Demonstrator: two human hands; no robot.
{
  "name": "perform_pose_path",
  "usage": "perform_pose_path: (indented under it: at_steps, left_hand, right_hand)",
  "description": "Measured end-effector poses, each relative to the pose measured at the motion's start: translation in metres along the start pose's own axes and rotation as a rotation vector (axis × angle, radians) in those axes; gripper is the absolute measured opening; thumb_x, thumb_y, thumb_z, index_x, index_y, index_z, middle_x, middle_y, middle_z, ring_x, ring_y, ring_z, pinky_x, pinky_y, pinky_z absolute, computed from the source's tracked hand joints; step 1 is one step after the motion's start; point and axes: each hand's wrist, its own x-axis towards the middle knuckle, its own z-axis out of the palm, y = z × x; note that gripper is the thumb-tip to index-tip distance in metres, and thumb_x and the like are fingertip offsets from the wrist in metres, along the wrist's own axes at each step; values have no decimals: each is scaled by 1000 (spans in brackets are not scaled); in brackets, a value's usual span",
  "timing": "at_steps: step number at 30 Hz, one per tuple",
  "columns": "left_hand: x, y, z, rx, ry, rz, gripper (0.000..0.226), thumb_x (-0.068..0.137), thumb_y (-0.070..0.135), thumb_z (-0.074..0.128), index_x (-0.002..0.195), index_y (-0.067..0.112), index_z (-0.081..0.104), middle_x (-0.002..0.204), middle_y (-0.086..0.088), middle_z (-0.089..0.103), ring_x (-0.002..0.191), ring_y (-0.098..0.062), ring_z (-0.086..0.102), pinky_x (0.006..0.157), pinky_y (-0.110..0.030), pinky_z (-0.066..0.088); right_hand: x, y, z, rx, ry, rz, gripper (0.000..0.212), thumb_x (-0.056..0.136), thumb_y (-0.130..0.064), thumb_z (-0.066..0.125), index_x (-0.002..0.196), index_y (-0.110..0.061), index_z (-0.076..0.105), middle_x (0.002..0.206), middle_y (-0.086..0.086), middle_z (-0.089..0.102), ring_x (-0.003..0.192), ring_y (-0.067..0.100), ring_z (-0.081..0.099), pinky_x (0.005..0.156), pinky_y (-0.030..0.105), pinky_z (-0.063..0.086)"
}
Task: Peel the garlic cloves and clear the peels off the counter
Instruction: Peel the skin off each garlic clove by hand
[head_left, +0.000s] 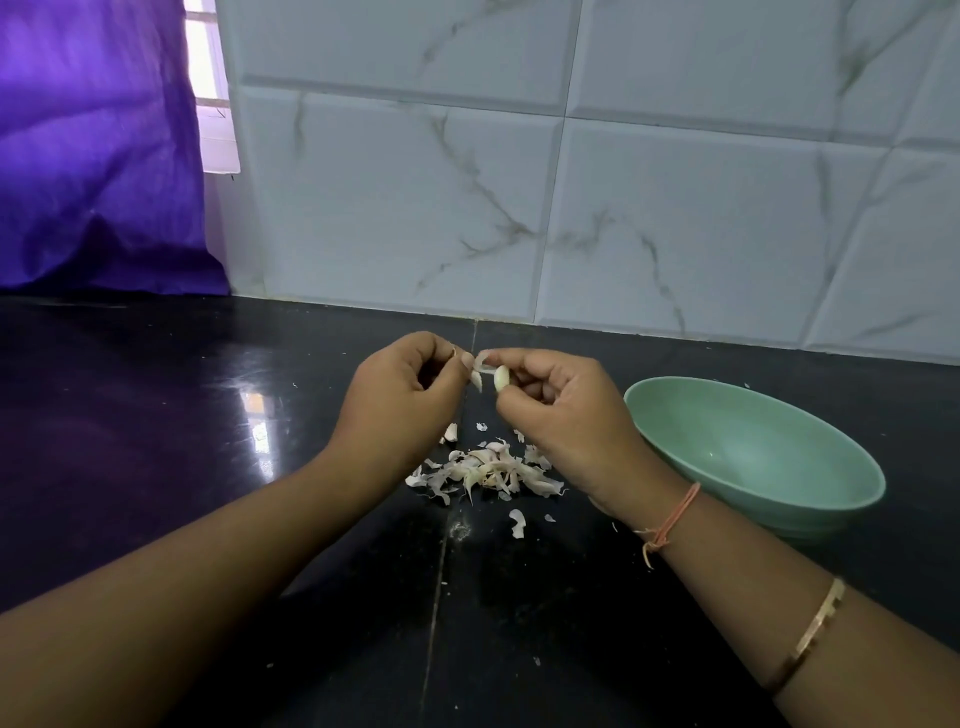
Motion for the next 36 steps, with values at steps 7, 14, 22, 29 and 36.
perform_pose_path:
  at_steps: [7, 14, 22, 29, 36]
  left_hand:
    - [2, -6, 0, -12, -34, -80, 16, 85, 19, 64, 70, 25, 67, 60, 9, 63, 54, 0, 54, 54, -14, 45]
    - [0, -3, -2, -9, -109, -74, 24, 79, 5, 69, 73, 28, 65, 62, 6, 65, 54, -4, 58, 54, -19, 48]
    - [-3, -1, -1, 34, -143, -83, 35, 82, 1, 53, 71, 32, 67, 58, 1, 66, 54, -11, 56, 49, -16, 44]
    - [-3, 2, -1, 4, -76, -9, 24, 88, 29, 59, 67, 32, 67, 65, -14, 65, 52, -17, 53, 53, -23, 44]
    - [-5, 5, 0, -123, -39, 16, 15, 81, 41, 65, 75, 28, 71, 74, -6, 70, 69, -24, 62, 67, -36, 52]
  right_hand:
    - [-1, -6, -2, 88, 9, -1, 33, 86, 0, 53, 102, -28, 60, 72, 1, 56, 66, 19, 52, 63, 33, 49]
    - [-1, -9, -6, 407, -44, 84, 23, 88, 10, 49, 92, -10, 60, 84, 11, 57, 65, 9, 60, 62, 21, 53]
    - [-1, -8, -6, 459, -24, 119, 23, 87, 9, 53, 103, -7, 57, 80, 10, 65, 68, 15, 62, 67, 23, 56]
    - [-1, -9, -6, 500, -10, 123, 27, 87, 11, 52, 110, -5, 54, 86, 11, 69, 73, 12, 66, 70, 22, 56]
    - [-2, -11, -5, 429, 0, 82, 20, 84, 11, 57, 98, -2, 65, 82, 12, 65, 69, 12, 66, 67, 21, 56]
